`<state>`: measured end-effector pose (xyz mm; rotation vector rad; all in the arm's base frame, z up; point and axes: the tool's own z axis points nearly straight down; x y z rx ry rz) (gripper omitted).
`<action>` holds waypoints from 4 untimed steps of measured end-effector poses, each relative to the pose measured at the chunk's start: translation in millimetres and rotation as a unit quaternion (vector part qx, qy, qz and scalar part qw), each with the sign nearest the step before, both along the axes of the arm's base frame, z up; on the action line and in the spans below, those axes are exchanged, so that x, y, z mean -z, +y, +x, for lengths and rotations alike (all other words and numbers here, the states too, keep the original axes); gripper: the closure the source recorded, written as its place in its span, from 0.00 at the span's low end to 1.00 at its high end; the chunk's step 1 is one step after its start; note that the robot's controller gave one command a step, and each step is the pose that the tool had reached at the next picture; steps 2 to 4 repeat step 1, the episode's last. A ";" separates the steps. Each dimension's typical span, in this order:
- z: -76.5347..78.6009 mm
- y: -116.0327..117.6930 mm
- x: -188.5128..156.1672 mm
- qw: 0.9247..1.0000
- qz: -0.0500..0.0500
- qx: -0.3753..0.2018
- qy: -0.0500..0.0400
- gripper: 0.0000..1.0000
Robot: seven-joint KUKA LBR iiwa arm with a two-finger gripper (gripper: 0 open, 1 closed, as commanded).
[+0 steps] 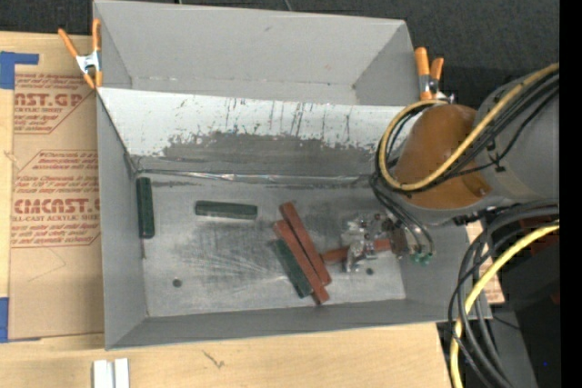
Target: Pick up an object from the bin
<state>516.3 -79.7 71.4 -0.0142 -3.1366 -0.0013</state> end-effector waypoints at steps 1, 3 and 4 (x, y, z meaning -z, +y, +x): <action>4.5 -33.6 -155.5 1.000 -0.001 -0.022 -0.004 1.00; 4.5 -33.6 -155.5 1.000 -0.001 -0.022 -0.004 1.00; 4.5 -33.6 -155.5 1.000 -0.001 -0.022 -0.004 1.00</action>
Offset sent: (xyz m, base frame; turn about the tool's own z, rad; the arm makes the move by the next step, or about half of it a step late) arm 0.0000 0.0000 0.0000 0.0000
